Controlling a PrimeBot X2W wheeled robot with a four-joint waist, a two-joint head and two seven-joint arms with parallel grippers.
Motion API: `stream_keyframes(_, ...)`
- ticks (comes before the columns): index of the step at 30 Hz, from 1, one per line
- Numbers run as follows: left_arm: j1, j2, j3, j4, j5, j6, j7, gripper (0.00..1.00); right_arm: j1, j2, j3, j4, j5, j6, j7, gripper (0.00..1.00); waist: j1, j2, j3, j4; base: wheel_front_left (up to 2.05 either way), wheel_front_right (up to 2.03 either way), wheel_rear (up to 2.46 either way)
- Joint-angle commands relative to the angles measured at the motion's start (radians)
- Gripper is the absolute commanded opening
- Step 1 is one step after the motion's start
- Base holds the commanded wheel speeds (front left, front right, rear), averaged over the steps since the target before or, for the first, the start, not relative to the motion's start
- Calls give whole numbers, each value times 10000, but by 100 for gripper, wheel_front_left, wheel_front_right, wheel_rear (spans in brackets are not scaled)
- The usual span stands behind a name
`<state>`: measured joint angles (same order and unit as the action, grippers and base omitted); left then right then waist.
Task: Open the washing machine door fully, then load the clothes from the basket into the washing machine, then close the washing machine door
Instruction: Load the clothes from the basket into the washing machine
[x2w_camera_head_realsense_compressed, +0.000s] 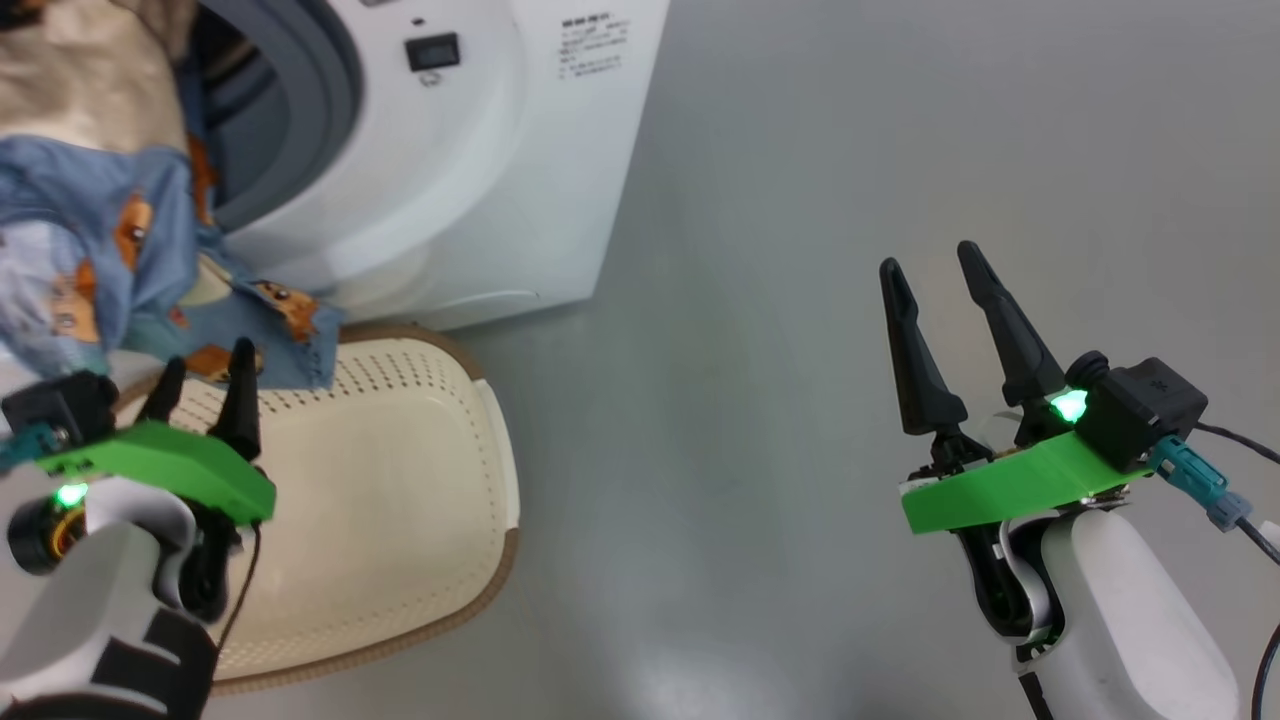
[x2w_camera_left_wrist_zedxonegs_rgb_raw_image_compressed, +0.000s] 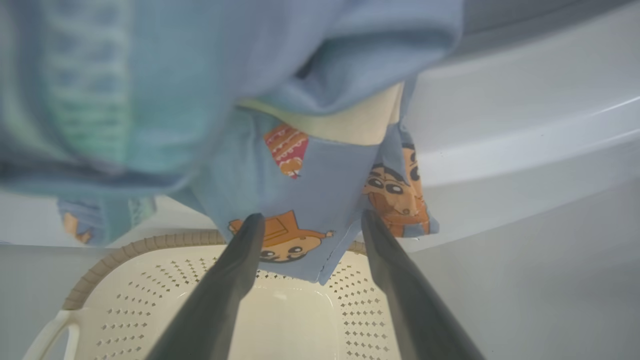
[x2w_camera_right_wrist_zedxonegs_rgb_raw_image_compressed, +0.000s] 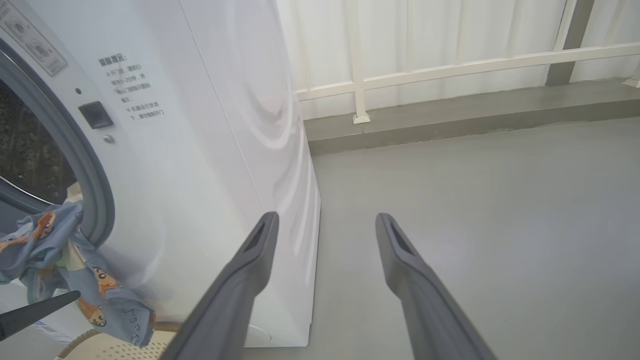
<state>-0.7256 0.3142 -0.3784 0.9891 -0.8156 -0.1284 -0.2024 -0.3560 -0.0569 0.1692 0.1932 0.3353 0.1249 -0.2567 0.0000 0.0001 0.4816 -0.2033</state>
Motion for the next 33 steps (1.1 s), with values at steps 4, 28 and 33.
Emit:
stream_keyframes(4,-682,476,50,438,-292,-22,79,100,-101,64,291,-358,98,58,-51,100,0,-1,665,-430,0,0,0)
stream_keyframes(28,-1292,518,1467,1027,86,38,-592,0,-192,66,301,-377,175,58,-51,100,0,-1,648,-157,0,0,0)
stream_keyframes(33,-741,559,2228,99,701,26,-592,0,-195,66,310,-269,210,58,-51,100,0,-1,387,102,0,0,0)
